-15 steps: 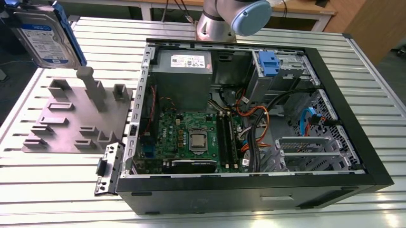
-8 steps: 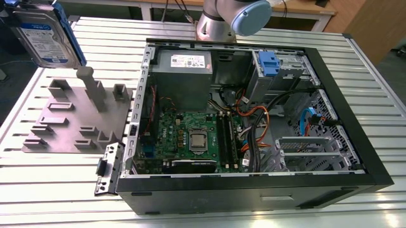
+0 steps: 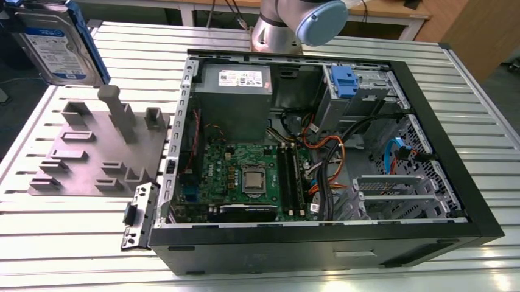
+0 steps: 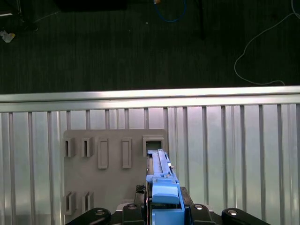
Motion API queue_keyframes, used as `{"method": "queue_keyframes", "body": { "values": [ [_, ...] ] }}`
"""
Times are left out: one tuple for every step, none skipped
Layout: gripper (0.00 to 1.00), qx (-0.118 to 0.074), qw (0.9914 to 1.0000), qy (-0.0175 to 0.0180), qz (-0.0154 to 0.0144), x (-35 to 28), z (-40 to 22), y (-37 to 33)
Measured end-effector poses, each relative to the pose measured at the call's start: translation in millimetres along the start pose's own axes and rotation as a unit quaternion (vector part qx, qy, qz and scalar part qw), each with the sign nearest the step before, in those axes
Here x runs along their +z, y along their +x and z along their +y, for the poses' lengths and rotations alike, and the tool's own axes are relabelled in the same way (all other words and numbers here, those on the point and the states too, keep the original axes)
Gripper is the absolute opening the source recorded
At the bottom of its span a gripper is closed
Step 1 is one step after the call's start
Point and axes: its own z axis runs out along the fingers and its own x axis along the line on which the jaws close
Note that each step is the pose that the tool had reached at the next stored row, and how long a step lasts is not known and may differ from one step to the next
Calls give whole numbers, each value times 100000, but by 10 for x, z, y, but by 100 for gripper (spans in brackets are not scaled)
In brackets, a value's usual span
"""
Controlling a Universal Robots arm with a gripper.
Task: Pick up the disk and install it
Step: 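Pick up the disk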
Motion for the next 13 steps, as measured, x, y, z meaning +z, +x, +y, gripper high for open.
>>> {"method": "queue_keyframes", "body": {
  "values": [
    [37, 1, 100000, 3, -3, -3, 0, 0],
    [37, -1, 100000, 7, -5, -5, 0, 0],
    [37, -1, 100000, 8, -4, -8, 0, 0],
    [37, -1, 100000, 7, -4, -11, 0, 0],
    [37, 0, 100000, 5, -3, -14, 0, 0],
    [37, -1, 100000, 4, -2, -17, 0, 0],
    [37, -1, 100000, 4, -2, -19, 0, 0],
    [37, 0, 100000, 4, -4, -22, 0, 0],
    [37, -1, 100000, 4, -2, -25, -1, -1],
    [37, -1, 100000, 6, -3, -28, -1, -1],
    [37, 0, 100000, 6, -4, -30, -1, -1],
    [37, -1, 100000, 9, -3, -33, -1, -1],
    [37, -2, 100000, 5, -3, -35, -1, -1]
  ]
}}
